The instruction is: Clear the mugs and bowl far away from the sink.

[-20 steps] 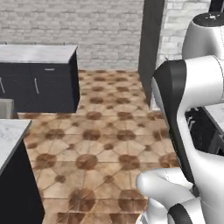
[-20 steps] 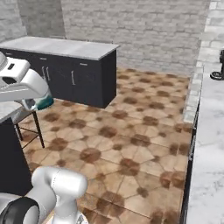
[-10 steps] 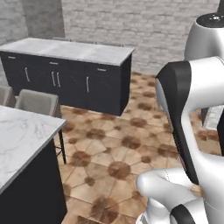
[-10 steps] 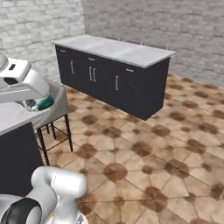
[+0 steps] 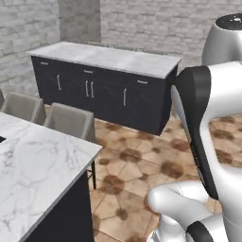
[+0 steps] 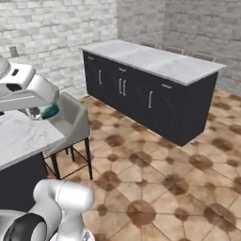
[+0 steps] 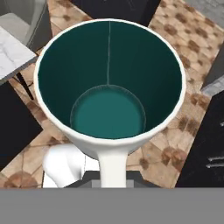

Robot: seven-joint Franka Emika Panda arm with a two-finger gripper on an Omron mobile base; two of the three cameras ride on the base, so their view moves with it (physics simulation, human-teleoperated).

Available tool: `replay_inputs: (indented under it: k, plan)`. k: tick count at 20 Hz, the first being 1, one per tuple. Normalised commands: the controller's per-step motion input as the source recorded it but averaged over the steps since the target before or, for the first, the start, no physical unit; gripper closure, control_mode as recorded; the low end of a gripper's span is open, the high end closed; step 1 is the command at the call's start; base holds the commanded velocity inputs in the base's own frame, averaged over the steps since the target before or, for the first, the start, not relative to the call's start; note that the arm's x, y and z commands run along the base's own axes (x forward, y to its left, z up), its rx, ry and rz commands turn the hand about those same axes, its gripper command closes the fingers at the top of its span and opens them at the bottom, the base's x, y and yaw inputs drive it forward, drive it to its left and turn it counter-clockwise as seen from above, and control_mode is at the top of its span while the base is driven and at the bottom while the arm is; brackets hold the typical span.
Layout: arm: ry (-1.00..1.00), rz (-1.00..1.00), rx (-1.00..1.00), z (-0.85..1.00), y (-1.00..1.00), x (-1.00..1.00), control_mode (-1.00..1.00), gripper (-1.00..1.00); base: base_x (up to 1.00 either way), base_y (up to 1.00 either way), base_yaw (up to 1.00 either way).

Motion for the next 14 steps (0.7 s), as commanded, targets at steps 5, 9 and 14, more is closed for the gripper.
replay_inputs:
  k: [5, 9, 14]
  plan:
    - [0.00, 0.00, 0.00, 0.00, 0.00, 0.00, 1.00, 1.00, 1.00, 0.53, 0.41]
    - [0.00, 0.00, 0.00, 0.00, 0.00, 0.00, 1.00, 1.00, 1.00, 0.15, 0.50]
    - [0.00, 0.00, 0.00, 0.00, 0.00, 0.00, 1.00, 1.00, 1.00, 0.00, 0.58]
